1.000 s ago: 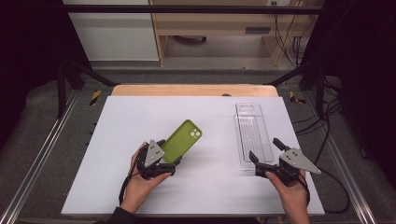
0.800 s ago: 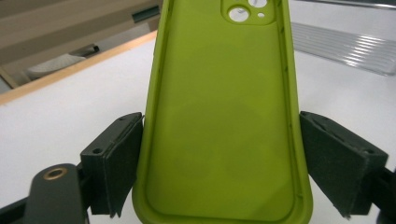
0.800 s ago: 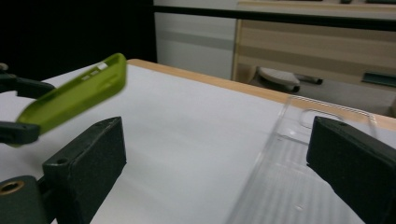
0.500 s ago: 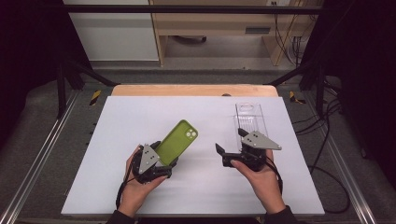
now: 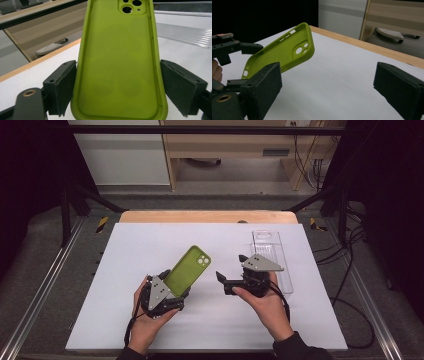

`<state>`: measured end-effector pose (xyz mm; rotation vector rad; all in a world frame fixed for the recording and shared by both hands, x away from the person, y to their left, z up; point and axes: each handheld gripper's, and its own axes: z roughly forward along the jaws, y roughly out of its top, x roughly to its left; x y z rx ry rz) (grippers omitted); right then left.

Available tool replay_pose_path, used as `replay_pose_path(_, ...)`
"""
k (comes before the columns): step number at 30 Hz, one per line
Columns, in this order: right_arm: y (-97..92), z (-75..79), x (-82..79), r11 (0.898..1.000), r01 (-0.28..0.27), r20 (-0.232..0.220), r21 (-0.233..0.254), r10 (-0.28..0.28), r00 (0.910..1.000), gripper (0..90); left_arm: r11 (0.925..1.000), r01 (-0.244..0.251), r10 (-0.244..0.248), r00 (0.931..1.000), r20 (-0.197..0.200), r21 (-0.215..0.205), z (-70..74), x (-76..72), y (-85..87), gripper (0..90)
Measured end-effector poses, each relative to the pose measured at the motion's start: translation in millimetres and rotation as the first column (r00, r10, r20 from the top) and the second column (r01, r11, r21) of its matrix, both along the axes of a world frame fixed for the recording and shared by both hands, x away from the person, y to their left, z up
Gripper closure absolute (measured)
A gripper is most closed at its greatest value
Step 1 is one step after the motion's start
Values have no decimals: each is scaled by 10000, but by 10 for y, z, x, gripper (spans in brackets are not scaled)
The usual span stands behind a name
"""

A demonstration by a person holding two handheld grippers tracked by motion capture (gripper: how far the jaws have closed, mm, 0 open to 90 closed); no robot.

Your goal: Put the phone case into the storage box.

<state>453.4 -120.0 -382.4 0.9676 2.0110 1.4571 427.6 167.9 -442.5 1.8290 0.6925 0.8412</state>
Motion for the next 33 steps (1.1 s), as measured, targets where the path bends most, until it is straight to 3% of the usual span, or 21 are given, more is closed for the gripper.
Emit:
replay_pose_path(9, 179, 13, 28, 9991, -423, -53, -8, 423, 9991, 183, 9999, -52, 47, 9996, 295, 161, 15, -37, -57, 161)
replay_pose_path(17, 286, 3, 96, 9970, -718, -469, 276, 730, 9962, 262, 9990, -11, -18, 9978, 666, 438, 26, -96, -124, 160)
replay_pose_path(23, 305, -2, 176, 9955, -685, -845, 662, 740, 9937, 303, 9987, 26, -68, 9966, 824, 507, 34, -120, -147, 160)
replay_pose_path(33, 314, 3, 263, 9917, -797, -1106, 1010, 908, 9897, 436, 9987, -43, -13, 9937, 1124, 499, 49, -146, -156, 160)
